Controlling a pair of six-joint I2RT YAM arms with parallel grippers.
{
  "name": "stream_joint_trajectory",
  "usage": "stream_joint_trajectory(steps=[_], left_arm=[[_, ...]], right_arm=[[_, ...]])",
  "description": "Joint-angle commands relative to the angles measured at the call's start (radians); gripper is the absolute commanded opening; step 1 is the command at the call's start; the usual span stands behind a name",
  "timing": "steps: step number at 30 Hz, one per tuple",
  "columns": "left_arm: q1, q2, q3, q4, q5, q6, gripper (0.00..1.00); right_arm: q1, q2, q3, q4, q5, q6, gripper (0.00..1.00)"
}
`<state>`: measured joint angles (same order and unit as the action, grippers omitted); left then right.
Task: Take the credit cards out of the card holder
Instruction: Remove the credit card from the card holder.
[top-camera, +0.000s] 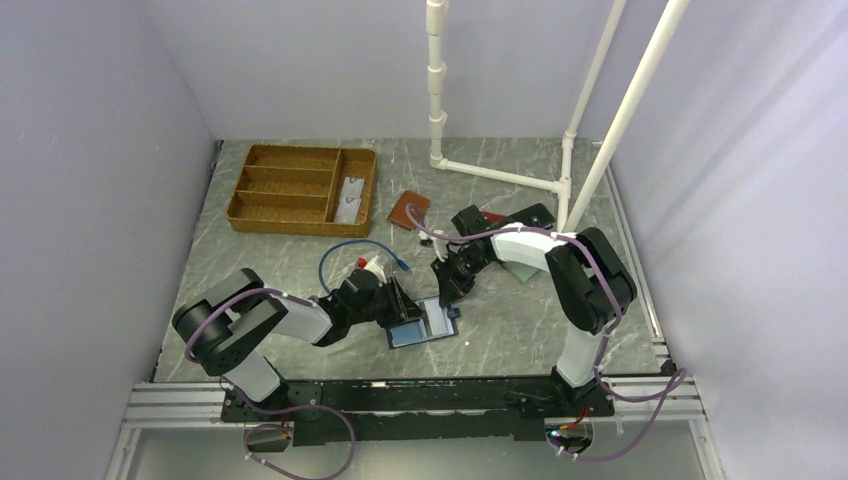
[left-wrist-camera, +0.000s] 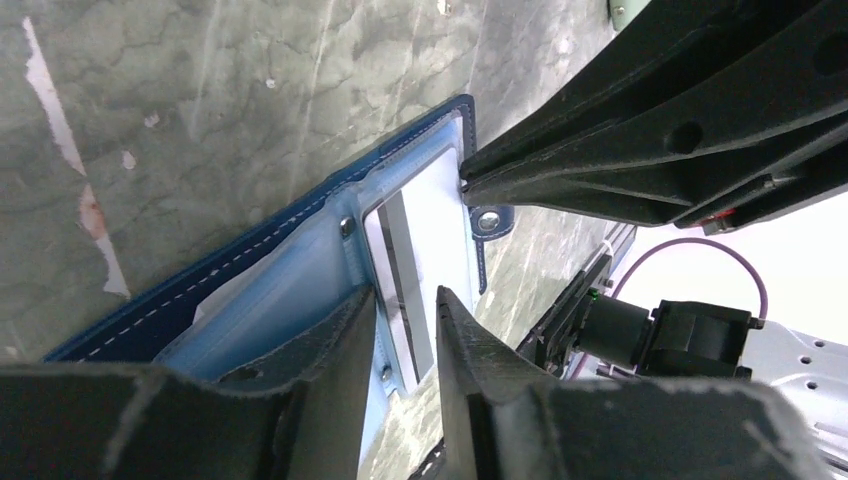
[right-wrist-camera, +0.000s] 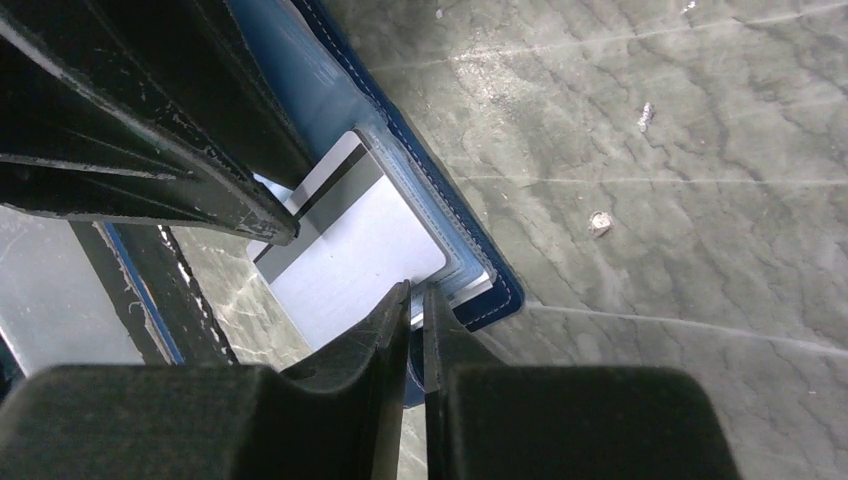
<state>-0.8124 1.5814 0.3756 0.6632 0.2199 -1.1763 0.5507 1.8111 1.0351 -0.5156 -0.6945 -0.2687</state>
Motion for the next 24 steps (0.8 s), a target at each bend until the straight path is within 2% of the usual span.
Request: stream_joint_trajectory(steps=[1,10,14,19,24], left_arm=[[-0.005,0.018,0.02,-0.002,-0.01,-0.008,0.32],[-0.005,0.026,0.008,0.029,-0.004,0.002,0.0],[-0.005,0.008,-0.026,0.085,-0.007,0.029,0.0],[-0.005,-0.056,-0.024,-0.022,-0.003,0.104,0.0],[0.002,-0.104,-0.025,-0.102,0.002,0.144,0.0]], right_arm=[[0.034,0.015,0.04,-0.033,-0.017,-0.016,0.11],[0.052,0.028,0.049,-0.046,-0.033,-0.026,0.08],[0.05,0.025,0.05,-0.042,-0.001,-0.024,0.12],[0.048,0.031,0.049,-0.038,0.054,-0.017,0.19],[0.048,0.038,0.049,-0.04,0.078,-0.016,0.22]])
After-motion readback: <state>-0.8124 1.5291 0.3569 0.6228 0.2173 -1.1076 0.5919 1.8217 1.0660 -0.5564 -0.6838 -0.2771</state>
